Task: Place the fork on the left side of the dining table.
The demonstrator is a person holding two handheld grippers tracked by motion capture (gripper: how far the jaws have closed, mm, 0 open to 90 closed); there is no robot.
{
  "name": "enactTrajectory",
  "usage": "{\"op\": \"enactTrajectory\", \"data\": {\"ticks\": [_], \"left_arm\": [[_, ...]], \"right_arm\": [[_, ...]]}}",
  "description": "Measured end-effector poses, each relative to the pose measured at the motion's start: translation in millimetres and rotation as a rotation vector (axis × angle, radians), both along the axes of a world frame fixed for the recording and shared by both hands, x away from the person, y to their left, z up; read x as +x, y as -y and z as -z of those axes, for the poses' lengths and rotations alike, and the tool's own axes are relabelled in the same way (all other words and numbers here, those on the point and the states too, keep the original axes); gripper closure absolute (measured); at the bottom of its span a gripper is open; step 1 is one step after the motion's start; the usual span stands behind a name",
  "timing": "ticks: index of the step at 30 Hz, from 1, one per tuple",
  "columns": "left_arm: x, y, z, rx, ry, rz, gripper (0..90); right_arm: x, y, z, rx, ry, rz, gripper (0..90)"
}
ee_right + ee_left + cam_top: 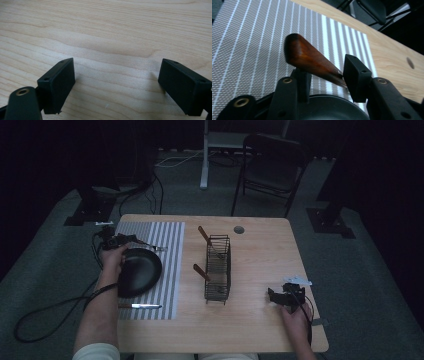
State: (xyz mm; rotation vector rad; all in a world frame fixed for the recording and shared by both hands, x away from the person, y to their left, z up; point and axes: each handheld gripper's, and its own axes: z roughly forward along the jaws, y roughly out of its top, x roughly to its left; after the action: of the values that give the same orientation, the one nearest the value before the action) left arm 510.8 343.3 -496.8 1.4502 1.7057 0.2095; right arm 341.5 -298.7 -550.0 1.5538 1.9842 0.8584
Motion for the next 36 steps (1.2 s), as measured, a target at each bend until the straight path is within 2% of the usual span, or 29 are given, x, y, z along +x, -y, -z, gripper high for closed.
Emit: {"op": "enactTrajectory", "data": {"ticks": [4,9,12,14,16,20,27,32,35,36], "left_arm": [[2.7,-2.9,4.0,-0.01,-0.028,0.0,55.7],[5.3,-0.8,6.3,0.054,-0.057,-0.014,53.5],[6.4,1.4,7.7,0.102,-0.085,-0.004,54.3],[5.6,-0.2,9.3,0.098,-0.101,-0.021,55.0],[5.6,-0.2,9.3,0.098,-0.101,-0.021,55.0],[0.3,-5.9,8.4,0.085,-0.106,-0.051,55.0],[-7.3,-4.0,-0.2,0.096,-0.091,-0.046,54.8],[-16.8,-0.3,-5.0,0.124,-0.085,-0.036,54.8],[-25.7,2.5,-8.6,0.149,-0.069,-0.035,54.8],[-28.9,3.6,-9.1,0.144,-0.066,-0.031,54.8]], "right_arm": [[0.0,0.0,0.0,0.0,0.0,0.0,13.5],[0.0,0.0,0.0,0.0,0.0,0.0,13.6],[0.0,0.0,0.0,0.0,0.0,0.0,13.6],[0.0,0.0,0.0,0.0,0.0,0.0,13.6],[0.0,0.0,0.0,0.0,0.0,0.0,13.6],[0.0,0.0,0.0,0.0,0.0,0.0,13.6],[0.0,0.0,0.0,0.0,0.0,0.0,13.6],[0.0,0.0,0.0,0.0,0.0,0.0,13.6],[0.0,0.0,0.0,0.0,0.0,0.0,13.6],[0.0,0.0,0.0,0.0,0.0,0.0,13.6]]}}
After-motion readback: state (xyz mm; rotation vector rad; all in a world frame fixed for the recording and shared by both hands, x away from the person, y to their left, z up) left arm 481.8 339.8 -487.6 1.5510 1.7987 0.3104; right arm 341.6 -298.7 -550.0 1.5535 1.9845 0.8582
